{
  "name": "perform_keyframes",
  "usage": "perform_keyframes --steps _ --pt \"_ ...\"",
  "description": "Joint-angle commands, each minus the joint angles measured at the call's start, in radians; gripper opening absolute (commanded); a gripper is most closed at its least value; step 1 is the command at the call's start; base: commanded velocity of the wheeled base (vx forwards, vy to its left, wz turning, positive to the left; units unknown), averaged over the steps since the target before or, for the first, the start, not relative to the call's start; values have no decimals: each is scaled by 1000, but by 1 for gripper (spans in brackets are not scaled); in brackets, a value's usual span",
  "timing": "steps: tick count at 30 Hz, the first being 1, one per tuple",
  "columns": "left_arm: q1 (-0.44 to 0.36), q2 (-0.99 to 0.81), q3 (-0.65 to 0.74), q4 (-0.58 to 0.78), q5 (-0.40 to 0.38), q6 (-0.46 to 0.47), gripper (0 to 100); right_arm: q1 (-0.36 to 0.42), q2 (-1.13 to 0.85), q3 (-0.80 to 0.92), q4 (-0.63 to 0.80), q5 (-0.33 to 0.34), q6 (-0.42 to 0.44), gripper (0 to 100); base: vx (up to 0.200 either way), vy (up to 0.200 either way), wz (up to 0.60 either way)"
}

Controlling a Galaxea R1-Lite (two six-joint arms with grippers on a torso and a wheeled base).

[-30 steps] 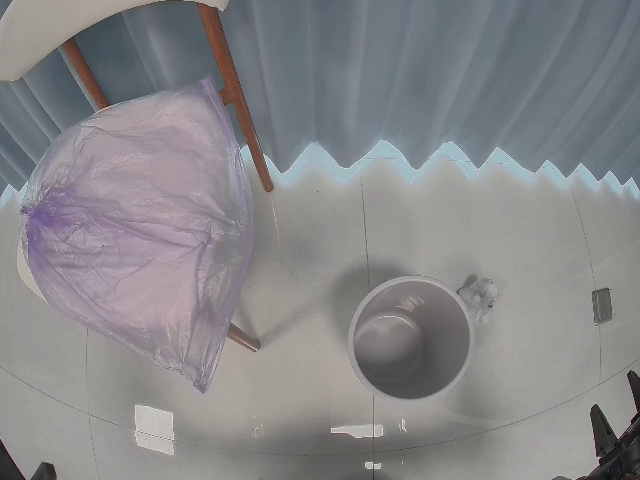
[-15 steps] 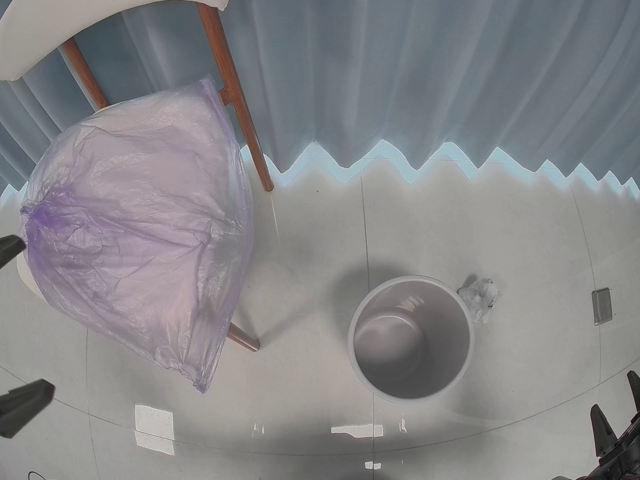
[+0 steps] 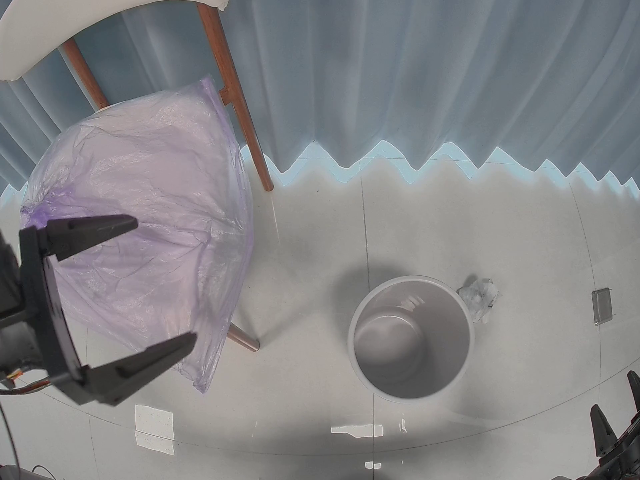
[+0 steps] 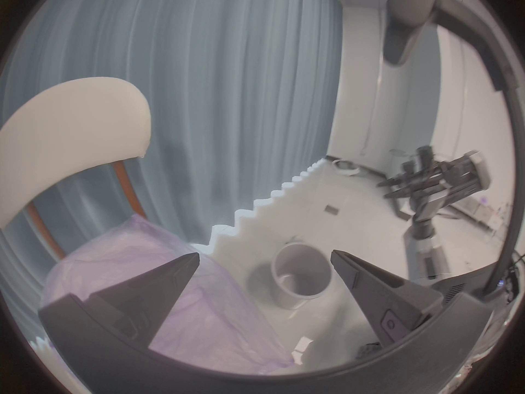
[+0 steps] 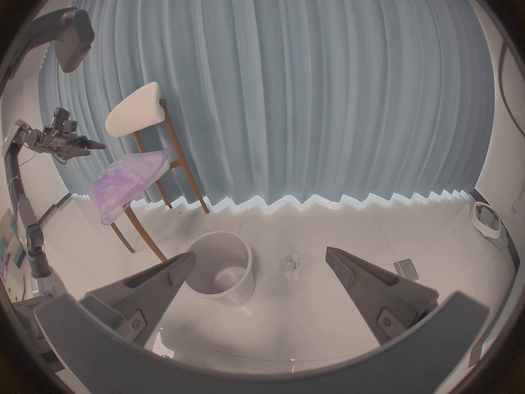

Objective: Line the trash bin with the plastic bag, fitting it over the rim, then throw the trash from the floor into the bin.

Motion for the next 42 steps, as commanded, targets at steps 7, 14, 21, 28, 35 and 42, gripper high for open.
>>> perform_keyframes --steps 7,14,21,28,35,42 --pt "-310 497 -160 -145 880 198 100 0 -17 18 0 0 -1 100 0 0 0" --pt "-318 710 -214 -344 1127 247 100 0 -17 18 0 0 0 100 0 0 0" --pt "-270 870 -221 -616 1130 433 100 0 -17 18 0 0 0 100 0 0 0" --pt "-193 955 -177 -990 1129 749 100 0 -17 18 0 0 -1 100 0 0 0" --pt "-144 1023 -120 -1311 1130 979 100 0 -17 18 0 0 0 100 0 0 0" --pt "-111 1017 -91 -1303 1129 1022 100 0 -17 18 0 0 0 100 0 0 0"
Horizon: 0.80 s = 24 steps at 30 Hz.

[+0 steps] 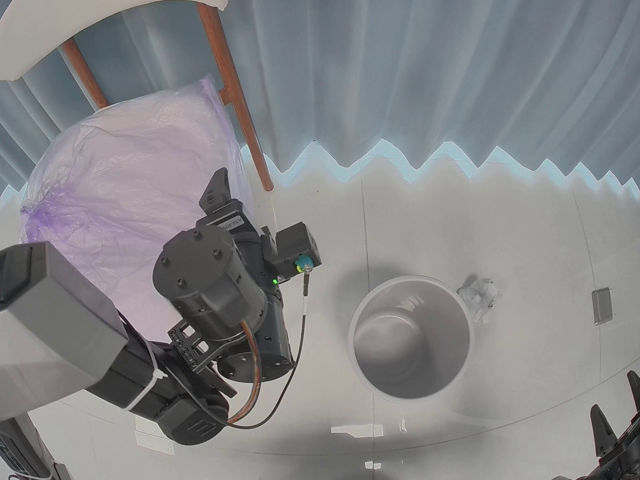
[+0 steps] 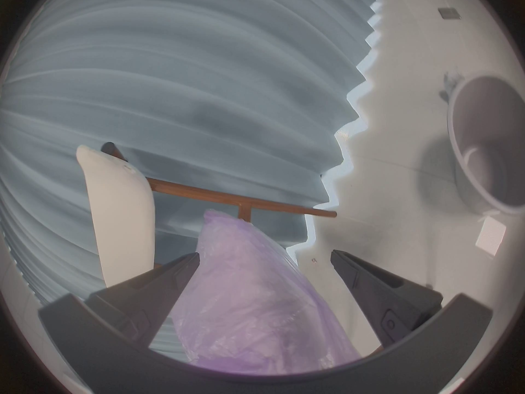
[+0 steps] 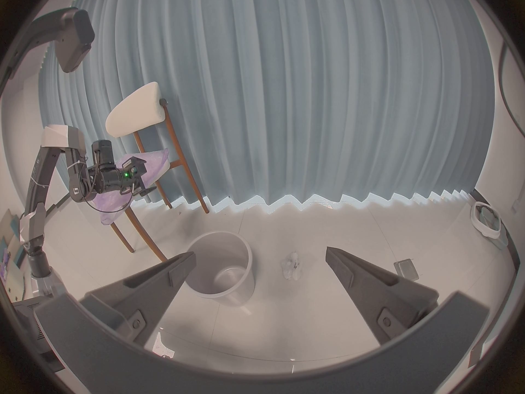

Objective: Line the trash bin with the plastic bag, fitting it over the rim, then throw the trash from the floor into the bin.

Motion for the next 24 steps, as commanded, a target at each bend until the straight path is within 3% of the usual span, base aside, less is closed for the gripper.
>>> perform_keyframes --steps 1,17,18,24 --pt "33 29 26 -5 -1 3 100 0 -17 18 0 1 1 100 0 0 0" --pt "66 33 37 -7 9 4 100 0 -17 18 0 1 1 100 0 0 0" --pt "68 33 34 -7 11 6 0 0 -17 18 0 1 -1 100 0 0 0" --pt "82 27 37 -7 11 11 0 0 -17 18 0 1 -1 100 0 0 0"
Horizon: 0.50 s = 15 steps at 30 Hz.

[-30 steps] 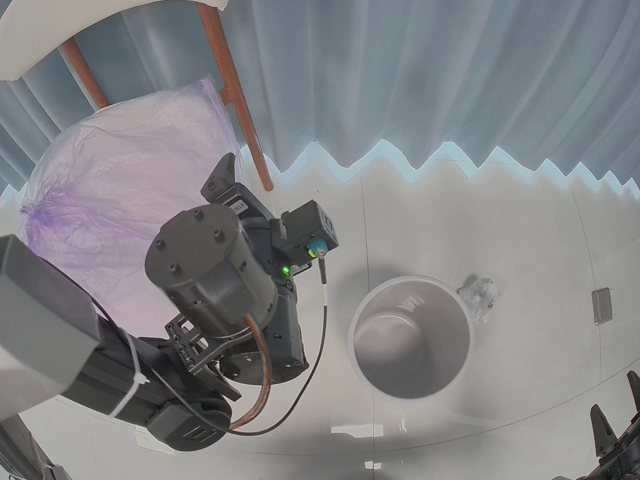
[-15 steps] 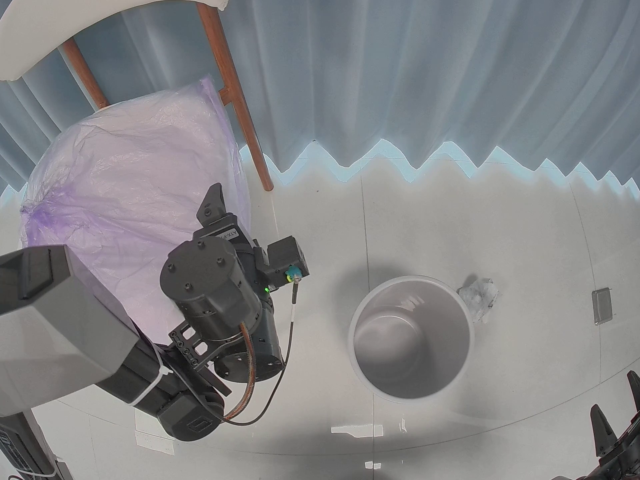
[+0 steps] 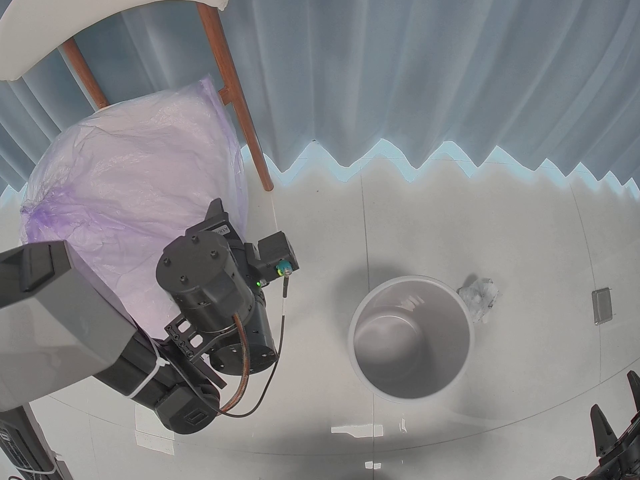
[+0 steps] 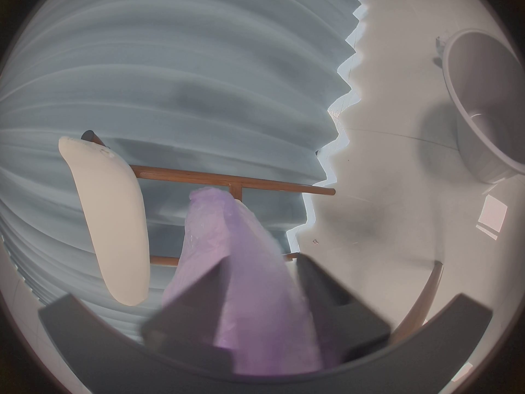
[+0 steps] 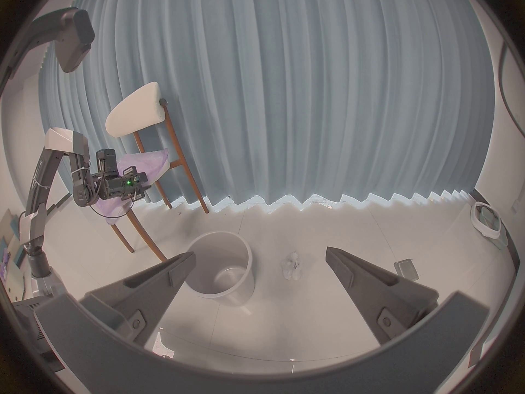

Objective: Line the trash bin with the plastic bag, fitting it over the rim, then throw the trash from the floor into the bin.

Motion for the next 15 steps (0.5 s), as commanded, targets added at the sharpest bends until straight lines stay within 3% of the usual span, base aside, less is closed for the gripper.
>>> perform_keyframes --steps 1,8,10,15 --pt "8 -11 3 0 0 -1 0 0 -17 18 0 0 1 100 0 0 0" --pt "5 -31 5 -2 37 -7 0 0 -17 18 0 0 1 100 0 0 0" --pt "-21 -74 -2 1 83 -1 0 0 -17 18 0 0 1 100 0 0 0" --pt "-77 -147 -5 3 86 0 0 0 -17 18 0 0 1 100 0 0 0"
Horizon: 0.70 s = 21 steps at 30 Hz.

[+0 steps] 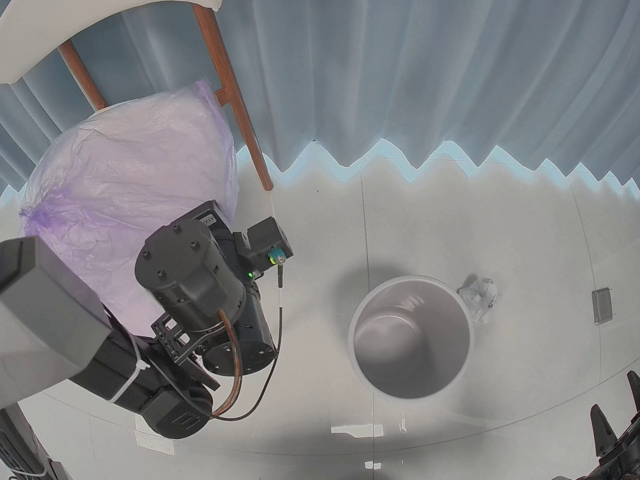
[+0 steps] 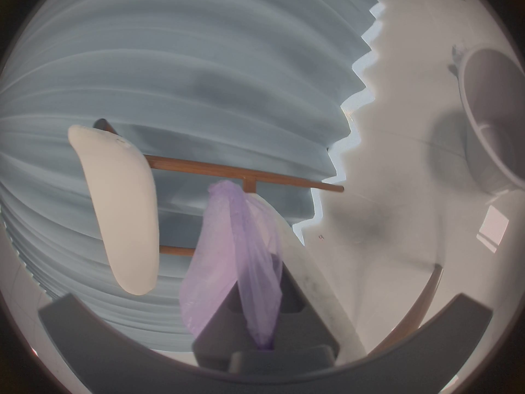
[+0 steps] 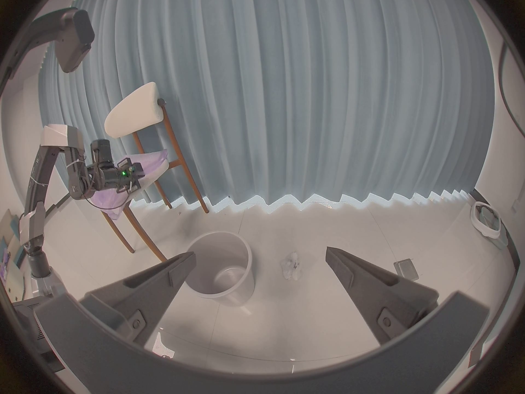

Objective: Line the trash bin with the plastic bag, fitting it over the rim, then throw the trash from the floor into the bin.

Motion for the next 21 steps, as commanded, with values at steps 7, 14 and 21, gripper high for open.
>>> perform_keyframes --steps 7,14,21 --pt "-121 -212 -9 33 6 19 0 0 -17 18 0 1 0 100 0 0 0" --pt "-156 -351 0 266 3 17 0 0 -17 18 0 1 0 100 0 0 0" --pt "-180 -357 3 293 3 19 0 0 -17 18 0 1 0 100 0 0 0"
